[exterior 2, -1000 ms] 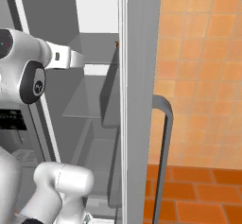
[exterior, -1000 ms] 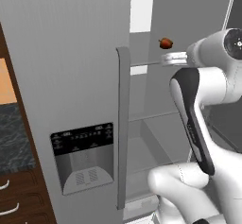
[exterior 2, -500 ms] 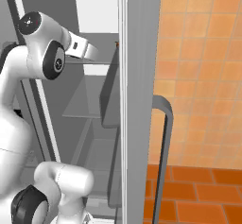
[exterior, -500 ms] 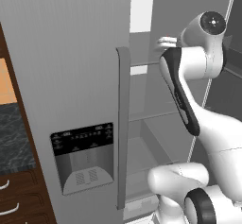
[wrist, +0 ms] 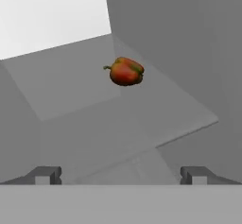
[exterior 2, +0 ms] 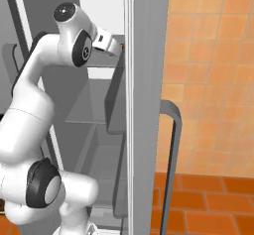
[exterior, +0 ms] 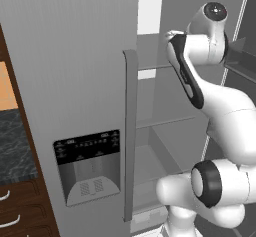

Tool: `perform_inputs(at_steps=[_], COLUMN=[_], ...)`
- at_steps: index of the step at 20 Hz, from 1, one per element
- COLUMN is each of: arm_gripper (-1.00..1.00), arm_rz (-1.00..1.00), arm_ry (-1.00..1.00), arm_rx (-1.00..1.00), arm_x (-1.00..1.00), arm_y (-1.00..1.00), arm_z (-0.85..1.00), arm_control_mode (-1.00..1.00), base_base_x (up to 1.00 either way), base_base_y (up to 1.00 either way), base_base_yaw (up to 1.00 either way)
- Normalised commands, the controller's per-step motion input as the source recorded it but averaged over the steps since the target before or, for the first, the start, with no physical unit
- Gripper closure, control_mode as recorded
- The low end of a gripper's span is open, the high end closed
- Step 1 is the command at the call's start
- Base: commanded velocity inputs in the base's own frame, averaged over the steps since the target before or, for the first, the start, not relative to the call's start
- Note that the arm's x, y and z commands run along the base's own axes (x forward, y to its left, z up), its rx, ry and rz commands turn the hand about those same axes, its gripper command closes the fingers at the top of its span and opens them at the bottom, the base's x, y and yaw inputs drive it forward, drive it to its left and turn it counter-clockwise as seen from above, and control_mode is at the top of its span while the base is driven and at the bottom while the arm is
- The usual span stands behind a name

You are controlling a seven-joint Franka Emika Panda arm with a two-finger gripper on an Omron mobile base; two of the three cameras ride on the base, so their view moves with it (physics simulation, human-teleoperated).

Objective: Place one bell pepper and one fish in each tupperware on the nearby counter, to pack two identical lunches.

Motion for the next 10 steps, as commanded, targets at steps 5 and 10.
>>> perform_inputs(at_steps=[5, 10], arm_gripper=[-1.00, -1.00], arm_rz=[-0.03, -0.03], arm_ry=[0.10, 0.07], arm_rx=[0.00, 0.00], arm_x=[0.85, 0.73], arm_y=[-0.16, -0.14], arm_z=[-0.24, -0.11], arm_control_mode=[-1.00, -1.00], base_base_x=[0.00, 0.00], base_base_y=[0.00, 0.00], base_base_yaw=[0.00, 0.00])
